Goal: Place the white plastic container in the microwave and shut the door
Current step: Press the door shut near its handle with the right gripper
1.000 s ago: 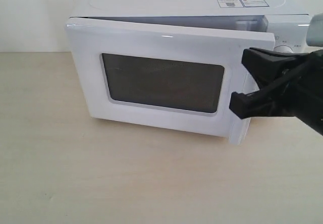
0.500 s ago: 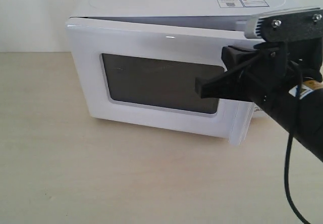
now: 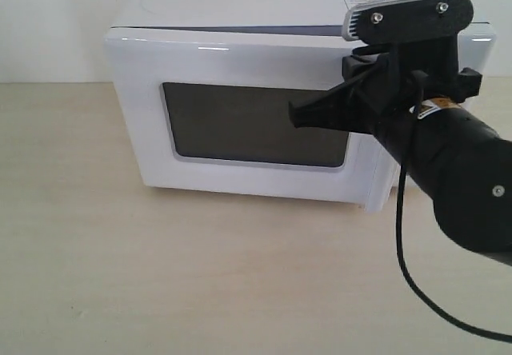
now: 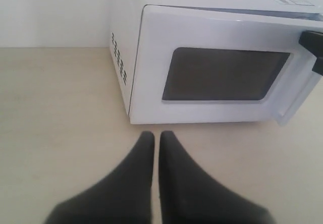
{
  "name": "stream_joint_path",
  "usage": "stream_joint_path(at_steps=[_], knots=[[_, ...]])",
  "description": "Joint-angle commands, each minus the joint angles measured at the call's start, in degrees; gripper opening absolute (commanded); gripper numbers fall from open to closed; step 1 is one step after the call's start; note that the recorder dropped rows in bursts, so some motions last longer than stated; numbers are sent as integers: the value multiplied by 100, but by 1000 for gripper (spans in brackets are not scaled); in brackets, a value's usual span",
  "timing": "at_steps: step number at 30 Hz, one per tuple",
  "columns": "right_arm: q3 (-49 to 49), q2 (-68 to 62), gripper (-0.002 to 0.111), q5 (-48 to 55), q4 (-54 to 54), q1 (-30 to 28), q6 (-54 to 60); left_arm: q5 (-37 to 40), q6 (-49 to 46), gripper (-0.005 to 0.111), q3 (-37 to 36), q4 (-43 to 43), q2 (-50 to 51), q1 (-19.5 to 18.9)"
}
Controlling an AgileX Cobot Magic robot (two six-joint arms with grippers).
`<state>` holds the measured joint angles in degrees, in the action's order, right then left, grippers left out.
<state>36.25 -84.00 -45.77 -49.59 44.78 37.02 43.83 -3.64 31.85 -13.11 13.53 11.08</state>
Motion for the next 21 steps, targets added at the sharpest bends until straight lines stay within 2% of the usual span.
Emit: stream_joint_path(at_steps=[1, 6, 21], knots=[[60, -8, 0, 129, -85, -441, 52, 55, 64, 4, -25, 170, -21, 18], [60, -8, 0, 517, 201, -869, -45, 55, 64, 4, -25, 203, -21, 18], [60, -8, 0, 420, 537, -1117, -313, -37, 64, 4, -25, 202, -21, 18]])
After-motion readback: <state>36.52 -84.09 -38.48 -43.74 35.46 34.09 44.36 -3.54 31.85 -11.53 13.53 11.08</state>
